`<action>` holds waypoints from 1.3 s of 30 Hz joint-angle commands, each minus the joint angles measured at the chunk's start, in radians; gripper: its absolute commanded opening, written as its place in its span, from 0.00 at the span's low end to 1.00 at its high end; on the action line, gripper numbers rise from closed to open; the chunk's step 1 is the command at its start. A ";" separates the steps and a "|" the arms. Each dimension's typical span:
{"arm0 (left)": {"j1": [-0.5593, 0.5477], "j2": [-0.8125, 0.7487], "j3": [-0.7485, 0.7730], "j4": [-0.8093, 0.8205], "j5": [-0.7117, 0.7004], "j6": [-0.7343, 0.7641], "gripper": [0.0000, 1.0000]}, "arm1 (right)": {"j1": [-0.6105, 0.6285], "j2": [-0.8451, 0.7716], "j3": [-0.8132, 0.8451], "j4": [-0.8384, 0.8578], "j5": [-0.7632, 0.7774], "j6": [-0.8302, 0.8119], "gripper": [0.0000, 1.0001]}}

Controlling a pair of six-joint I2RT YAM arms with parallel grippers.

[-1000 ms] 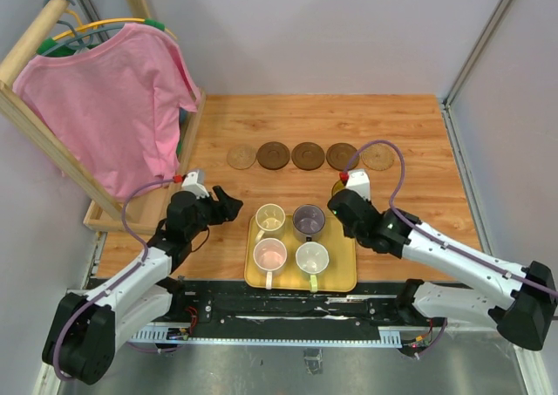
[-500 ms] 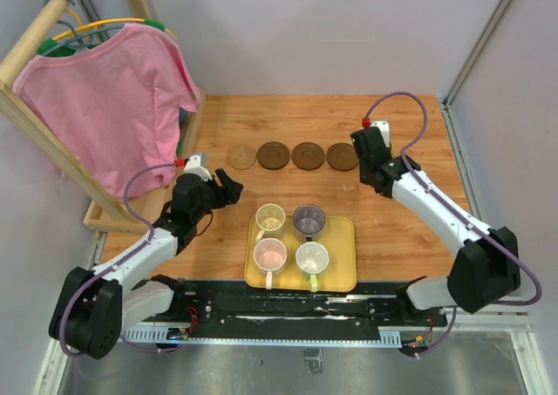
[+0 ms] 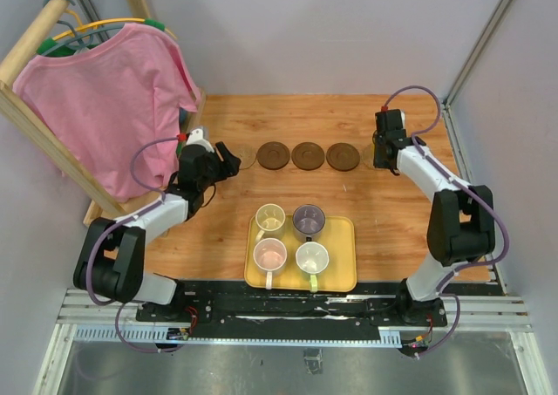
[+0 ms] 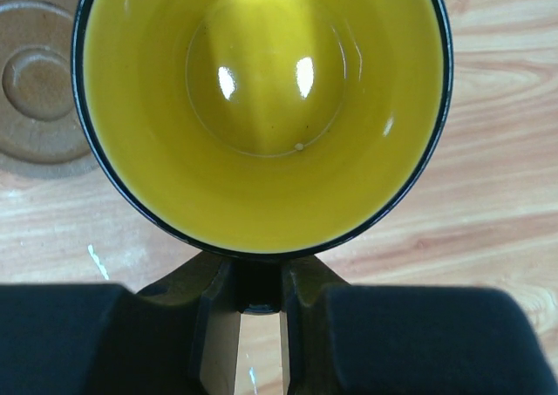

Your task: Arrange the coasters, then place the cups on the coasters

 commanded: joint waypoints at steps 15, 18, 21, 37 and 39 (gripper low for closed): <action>0.007 0.051 0.056 0.048 -0.008 0.050 0.64 | -0.070 0.150 0.106 0.152 -0.121 -0.052 0.01; 0.007 0.052 0.054 0.049 -0.007 0.050 0.64 | -0.073 0.147 0.093 0.162 -0.137 -0.059 0.01; 0.007 0.056 0.055 0.050 -0.001 0.050 0.64 | -0.076 0.142 0.072 0.179 -0.150 -0.075 0.01; 0.007 0.081 0.059 0.051 0.033 0.035 0.63 | -0.084 0.091 -0.001 0.175 -0.153 -0.117 0.01; 0.008 0.083 0.057 0.052 0.037 0.035 0.63 | -0.088 0.088 -0.005 0.179 -0.154 -0.111 0.01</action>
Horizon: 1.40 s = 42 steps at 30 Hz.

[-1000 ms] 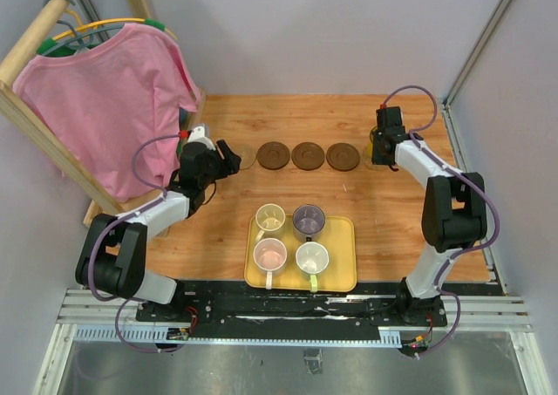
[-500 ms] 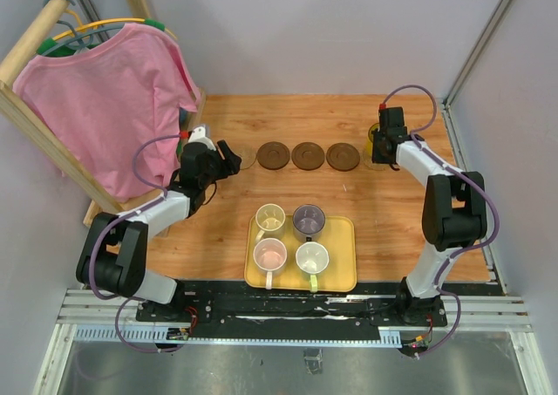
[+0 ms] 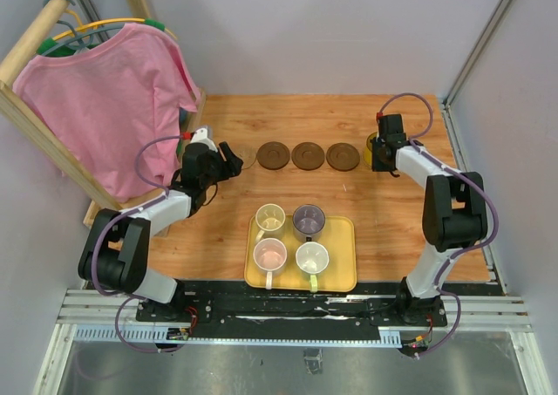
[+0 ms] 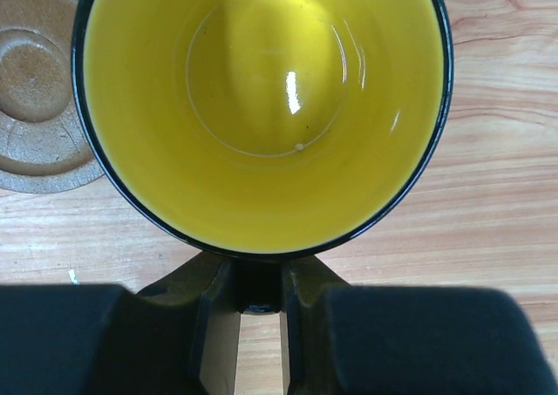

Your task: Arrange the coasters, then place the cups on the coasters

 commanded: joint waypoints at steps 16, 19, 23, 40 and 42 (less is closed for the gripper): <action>0.007 0.020 0.019 0.041 0.017 0.008 0.63 | -0.049 -0.046 0.012 0.096 -0.038 0.021 0.01; 0.008 0.026 0.021 0.041 0.019 0.008 0.63 | -0.050 -0.038 0.016 0.098 -0.040 0.022 0.01; 0.008 0.031 0.023 0.041 0.026 0.006 0.63 | -0.058 -0.028 0.019 0.101 -0.045 0.025 0.01; 0.007 0.042 0.029 0.038 0.038 0.006 0.63 | -0.077 -0.013 0.024 0.089 -0.098 0.032 0.01; 0.007 0.046 0.031 0.038 0.039 0.005 0.63 | -0.077 -0.013 0.024 0.088 -0.099 0.030 0.01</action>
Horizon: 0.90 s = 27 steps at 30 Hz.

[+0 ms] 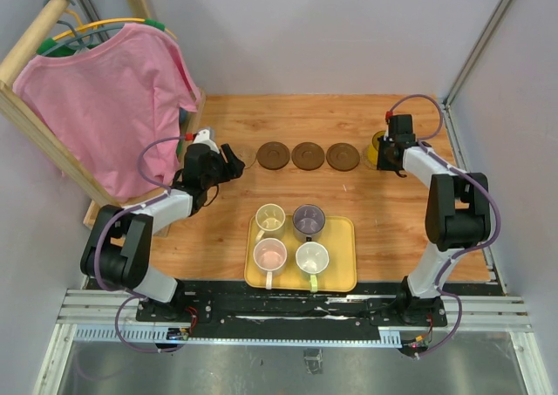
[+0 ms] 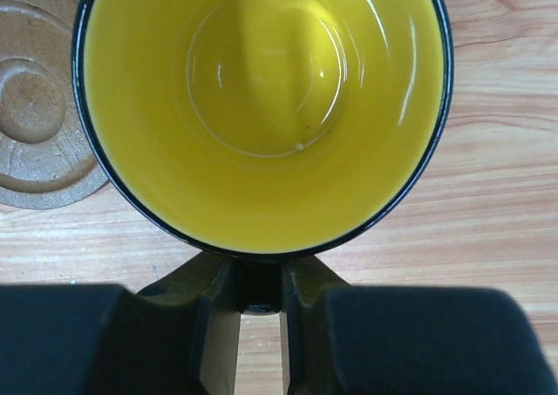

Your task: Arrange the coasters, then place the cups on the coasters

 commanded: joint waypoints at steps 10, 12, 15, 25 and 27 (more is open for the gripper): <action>0.007 0.018 0.033 0.039 0.013 0.003 0.63 | -0.015 0.013 0.070 0.008 -0.003 0.012 0.06; 0.007 0.018 0.032 0.037 0.012 0.003 0.63 | -0.015 0.015 0.071 0.002 -0.004 0.016 0.13; 0.007 0.017 0.032 0.037 0.012 0.003 0.63 | -0.015 0.011 0.068 0.000 -0.004 0.016 0.25; 0.008 0.021 0.033 0.037 0.024 -0.004 0.63 | -0.015 -0.008 0.047 -0.013 0.003 0.014 0.39; 0.007 0.021 0.030 0.037 0.027 -0.006 0.63 | -0.015 -0.015 0.042 -0.017 0.002 0.021 0.46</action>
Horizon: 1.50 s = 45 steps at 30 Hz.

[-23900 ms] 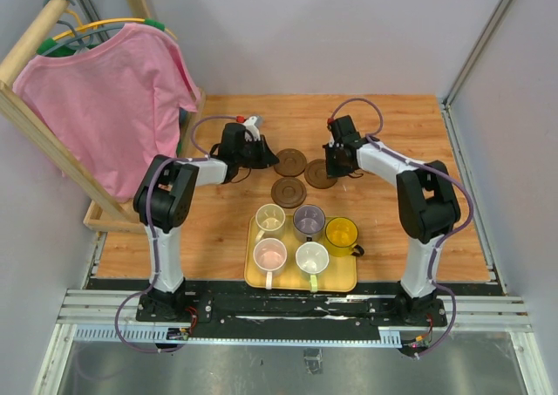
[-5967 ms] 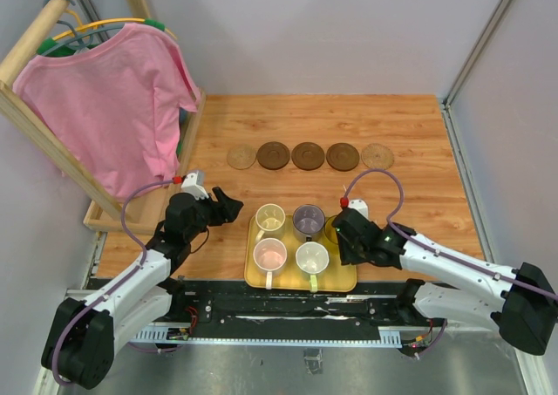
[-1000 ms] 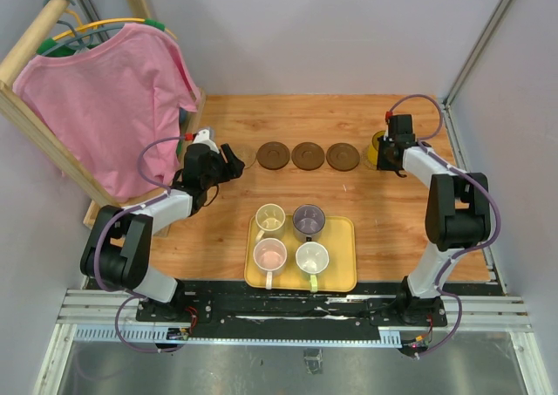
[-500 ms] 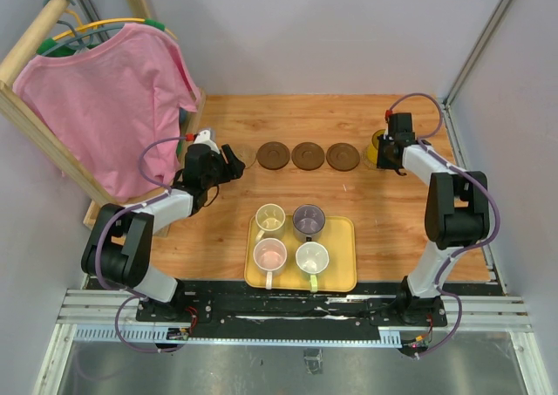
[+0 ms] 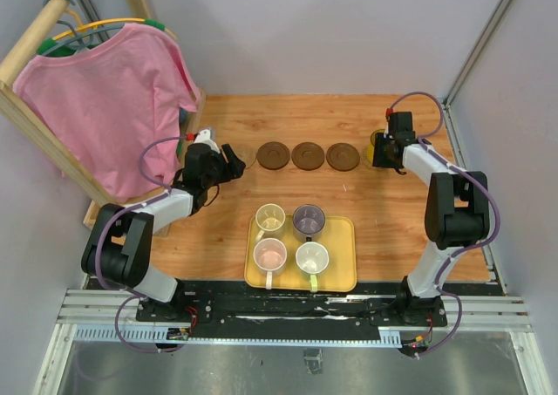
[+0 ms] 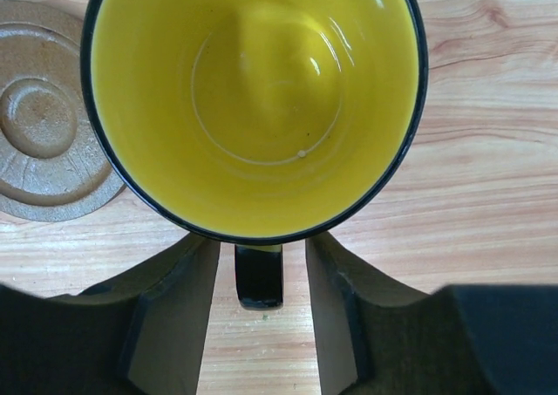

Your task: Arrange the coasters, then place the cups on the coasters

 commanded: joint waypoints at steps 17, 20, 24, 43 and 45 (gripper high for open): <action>0.007 -0.082 0.006 -0.010 0.041 0.032 0.67 | 0.133 -0.504 -0.232 -0.140 -0.091 0.079 0.77; 0.003 -0.107 -0.007 -0.019 0.052 0.036 0.68 | 0.221 -0.589 -0.265 -0.213 -0.096 0.093 0.79; -0.015 -0.150 -0.034 -0.035 0.048 0.036 0.70 | 0.333 -0.686 -0.310 -0.279 -0.100 0.145 0.84; -0.121 -0.240 -0.093 -0.065 0.116 0.035 0.70 | 0.549 -0.689 -0.387 -0.253 -0.180 0.224 0.75; -0.123 -0.233 -0.084 -0.066 0.125 0.039 0.70 | 0.559 -0.654 -0.370 -0.244 -0.178 0.218 0.73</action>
